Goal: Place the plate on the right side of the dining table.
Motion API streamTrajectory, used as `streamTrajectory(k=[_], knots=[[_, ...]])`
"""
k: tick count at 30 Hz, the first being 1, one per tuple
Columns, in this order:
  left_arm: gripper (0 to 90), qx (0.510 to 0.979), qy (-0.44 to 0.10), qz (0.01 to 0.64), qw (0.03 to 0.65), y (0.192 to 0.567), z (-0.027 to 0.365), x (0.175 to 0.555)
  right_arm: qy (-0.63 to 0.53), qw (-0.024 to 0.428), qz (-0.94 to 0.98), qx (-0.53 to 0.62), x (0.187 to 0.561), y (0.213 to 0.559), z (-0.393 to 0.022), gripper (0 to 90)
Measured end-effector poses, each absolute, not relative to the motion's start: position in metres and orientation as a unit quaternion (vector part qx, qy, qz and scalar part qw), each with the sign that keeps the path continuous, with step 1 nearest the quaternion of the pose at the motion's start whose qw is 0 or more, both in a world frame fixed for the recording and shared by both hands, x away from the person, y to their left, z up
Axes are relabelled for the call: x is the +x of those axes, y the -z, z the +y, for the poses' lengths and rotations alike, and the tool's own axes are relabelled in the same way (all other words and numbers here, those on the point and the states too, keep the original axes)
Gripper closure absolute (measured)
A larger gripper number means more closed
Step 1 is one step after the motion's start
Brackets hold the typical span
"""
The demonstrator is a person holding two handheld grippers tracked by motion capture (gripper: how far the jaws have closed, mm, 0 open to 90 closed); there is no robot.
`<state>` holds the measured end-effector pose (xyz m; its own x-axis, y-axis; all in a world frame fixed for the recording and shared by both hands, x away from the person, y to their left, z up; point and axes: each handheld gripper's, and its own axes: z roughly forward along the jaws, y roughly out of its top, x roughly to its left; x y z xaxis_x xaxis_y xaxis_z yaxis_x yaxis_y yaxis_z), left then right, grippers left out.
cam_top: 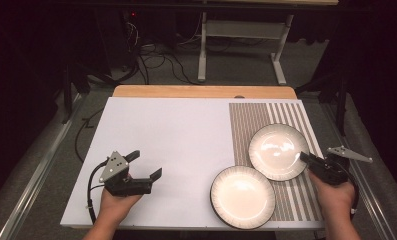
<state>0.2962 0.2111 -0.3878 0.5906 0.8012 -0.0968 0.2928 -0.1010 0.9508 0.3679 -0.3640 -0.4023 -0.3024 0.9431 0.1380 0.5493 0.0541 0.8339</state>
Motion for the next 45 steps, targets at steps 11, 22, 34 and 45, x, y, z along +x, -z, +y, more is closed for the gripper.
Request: streamTrajectory(k=[11, 22, 34, 45], knots=[[4.7, 0.701, -0.227, 0.394, 0.549, 0.388, 0.212, 0.298, -0.425, 0.217, 0.683, 0.553, 0.375, 0.406, -0.367, 80.2], [4.6, 0.7, -0.226, 0.391, 0.553, 0.386, 0.214, 0.299, -0.418, 0.213, 0.678, 0.566, 0.38, 0.41, -0.369, 79.3], [4.7, 0.701, -0.239, 0.387, 0.55, 0.383, 0.219, 0.297, -0.396, 0.214, 0.67, 0.59, 0.39, 0.418, -0.371, 79.1], [4.6, 0.701, -0.249, 0.387, 0.545, 0.381, 0.22, 0.296, -0.394, 0.227, 0.668, 0.588, 0.391, 0.419, -0.371, 72.7]])
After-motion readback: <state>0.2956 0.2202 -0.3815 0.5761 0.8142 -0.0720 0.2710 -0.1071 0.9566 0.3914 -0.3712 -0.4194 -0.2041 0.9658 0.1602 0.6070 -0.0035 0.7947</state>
